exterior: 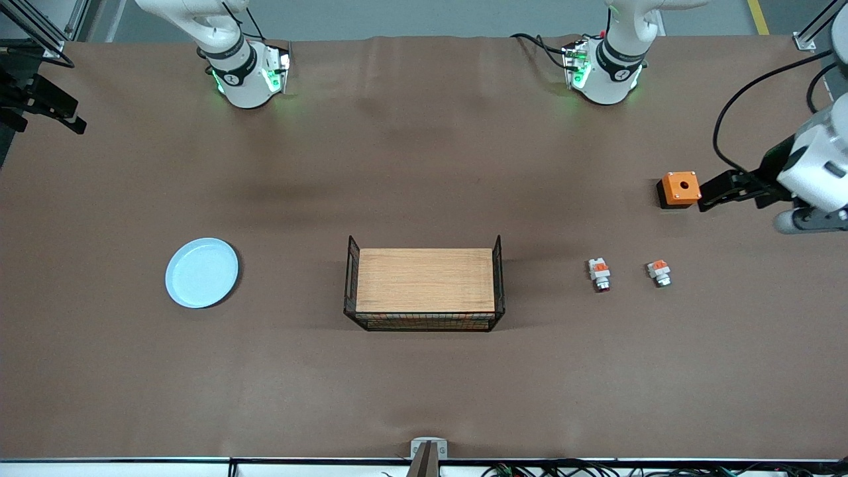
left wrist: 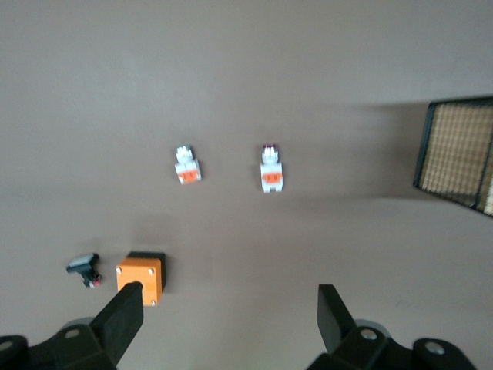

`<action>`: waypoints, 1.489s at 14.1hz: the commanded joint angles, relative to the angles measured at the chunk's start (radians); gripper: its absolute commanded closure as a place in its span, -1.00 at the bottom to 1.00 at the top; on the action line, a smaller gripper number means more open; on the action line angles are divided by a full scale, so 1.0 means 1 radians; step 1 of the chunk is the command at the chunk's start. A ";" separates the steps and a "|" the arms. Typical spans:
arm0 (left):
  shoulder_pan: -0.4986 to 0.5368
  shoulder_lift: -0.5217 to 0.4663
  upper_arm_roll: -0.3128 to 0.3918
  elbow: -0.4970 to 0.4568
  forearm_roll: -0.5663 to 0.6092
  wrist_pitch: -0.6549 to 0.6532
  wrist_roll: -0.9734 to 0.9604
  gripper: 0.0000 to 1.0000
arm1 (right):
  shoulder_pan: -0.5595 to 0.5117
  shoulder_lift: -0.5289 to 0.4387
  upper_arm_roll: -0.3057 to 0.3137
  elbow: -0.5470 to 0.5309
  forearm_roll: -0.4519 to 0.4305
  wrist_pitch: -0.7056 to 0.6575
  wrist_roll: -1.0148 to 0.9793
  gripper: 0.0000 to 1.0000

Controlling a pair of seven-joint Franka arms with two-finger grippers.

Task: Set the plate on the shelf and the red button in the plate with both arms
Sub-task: 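Reach the left gripper to a red button while the right gripper approaches the plate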

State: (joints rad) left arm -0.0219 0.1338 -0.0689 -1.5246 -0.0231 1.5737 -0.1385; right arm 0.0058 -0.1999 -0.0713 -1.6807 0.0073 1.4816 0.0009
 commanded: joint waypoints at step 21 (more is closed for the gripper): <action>-0.033 0.334 -0.055 -0.589 -0.024 1.032 -0.007 -1.00 | -0.121 0.461 0.004 -0.127 -0.001 0.538 -0.147 -1.00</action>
State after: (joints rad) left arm -0.0479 0.4411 -0.1263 -2.1193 -0.0284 2.5682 -0.1440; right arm -0.0934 0.2768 -0.0780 -1.7390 0.0054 1.9433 -0.1324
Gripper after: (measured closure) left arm 0.000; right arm 0.000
